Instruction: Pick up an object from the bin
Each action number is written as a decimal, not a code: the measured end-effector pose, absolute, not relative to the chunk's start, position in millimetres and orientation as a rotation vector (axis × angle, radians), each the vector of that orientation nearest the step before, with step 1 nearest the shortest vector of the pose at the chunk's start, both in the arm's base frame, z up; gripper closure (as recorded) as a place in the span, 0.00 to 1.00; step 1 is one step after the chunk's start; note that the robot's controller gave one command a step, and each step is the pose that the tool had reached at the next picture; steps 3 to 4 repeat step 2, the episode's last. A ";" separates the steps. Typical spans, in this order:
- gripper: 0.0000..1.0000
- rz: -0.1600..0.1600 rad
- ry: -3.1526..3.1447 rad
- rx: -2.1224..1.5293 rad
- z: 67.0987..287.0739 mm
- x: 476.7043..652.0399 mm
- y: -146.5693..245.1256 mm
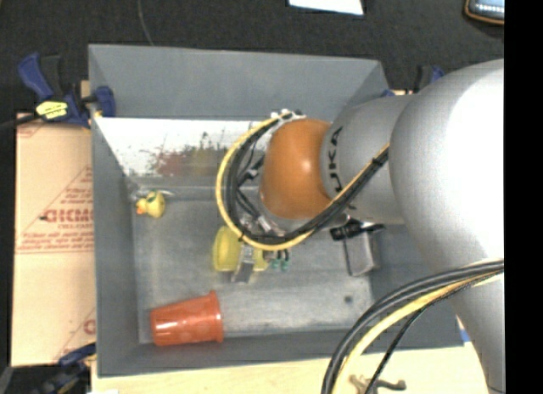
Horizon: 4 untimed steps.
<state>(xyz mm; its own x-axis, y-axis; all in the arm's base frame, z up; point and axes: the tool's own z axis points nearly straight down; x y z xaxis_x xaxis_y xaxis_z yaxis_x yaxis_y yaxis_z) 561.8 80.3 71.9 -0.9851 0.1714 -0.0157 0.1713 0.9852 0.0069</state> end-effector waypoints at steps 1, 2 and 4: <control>1.00 0.009 3.114 0.269 71.9 561.8 80.3; 1.00 0.009 3.114 0.270 81.0 561.2 79.8; 1.00 0.009 3.114 0.270 81.0 561.2 79.8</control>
Offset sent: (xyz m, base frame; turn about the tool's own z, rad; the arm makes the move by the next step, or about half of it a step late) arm 0.0000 0.0002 0.0225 0.0002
